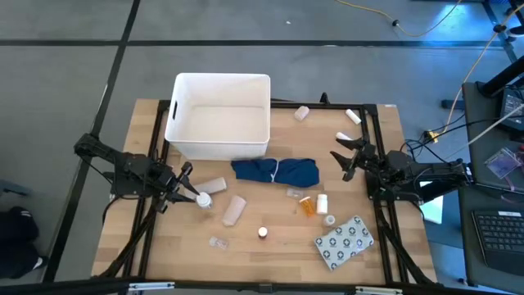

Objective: Pick & place medical supplies in basket/bin
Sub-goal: Put the bottom left white bandage into the white container

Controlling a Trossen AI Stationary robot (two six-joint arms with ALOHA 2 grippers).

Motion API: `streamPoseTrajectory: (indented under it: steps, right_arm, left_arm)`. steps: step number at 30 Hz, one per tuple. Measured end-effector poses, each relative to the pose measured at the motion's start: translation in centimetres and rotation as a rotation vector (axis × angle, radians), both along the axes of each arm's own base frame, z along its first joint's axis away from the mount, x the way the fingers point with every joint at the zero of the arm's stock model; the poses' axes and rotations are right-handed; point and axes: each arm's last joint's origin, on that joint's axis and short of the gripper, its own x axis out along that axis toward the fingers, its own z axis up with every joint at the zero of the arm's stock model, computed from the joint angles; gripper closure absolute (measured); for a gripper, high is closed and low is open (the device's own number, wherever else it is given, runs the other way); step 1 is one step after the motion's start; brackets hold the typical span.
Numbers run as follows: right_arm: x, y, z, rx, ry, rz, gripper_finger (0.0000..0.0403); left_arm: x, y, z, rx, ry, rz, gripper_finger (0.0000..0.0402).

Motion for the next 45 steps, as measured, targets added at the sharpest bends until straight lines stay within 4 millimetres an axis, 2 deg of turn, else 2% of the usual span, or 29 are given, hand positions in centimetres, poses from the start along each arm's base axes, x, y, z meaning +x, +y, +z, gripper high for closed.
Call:
streamPoseTrajectory:
  steps: [13, 20, 28, 38, 45]
  right_arm:
    - [0.0, 0.0, -0.01, 0.038, -0.019, 0.003, 0.0146]
    - [-0.04, -0.1, -0.01, 0.042, -0.02, -0.028, 0.0146]
    - [-0.04, -0.1, -0.02, 0.041, -0.02, -0.028, 0.0146]
    - [-0.04, -0.1, -0.01, 0.041, -0.02, -0.028, 0.0146]
    - [-0.04, -0.1, 0.0, 0.043, -0.021, -0.027, 0.0146]
  left_arm:
    - [-0.01, -0.01, -0.02, 0.001, 0.002, -0.003, 0.0284]
    - [-0.16, -0.31, 0.02, 0.0, -0.002, -0.121, 0.0284]
    - [-0.11, -0.23, -0.01, 0.173, -0.081, -0.088, 0.0284]
    - [-0.32, -0.56, 0.16, 0.254, -0.161, -0.222, 0.0284]
    - [-0.31, -0.55, 0.15, 0.165, -0.11, -0.218, 0.0284]
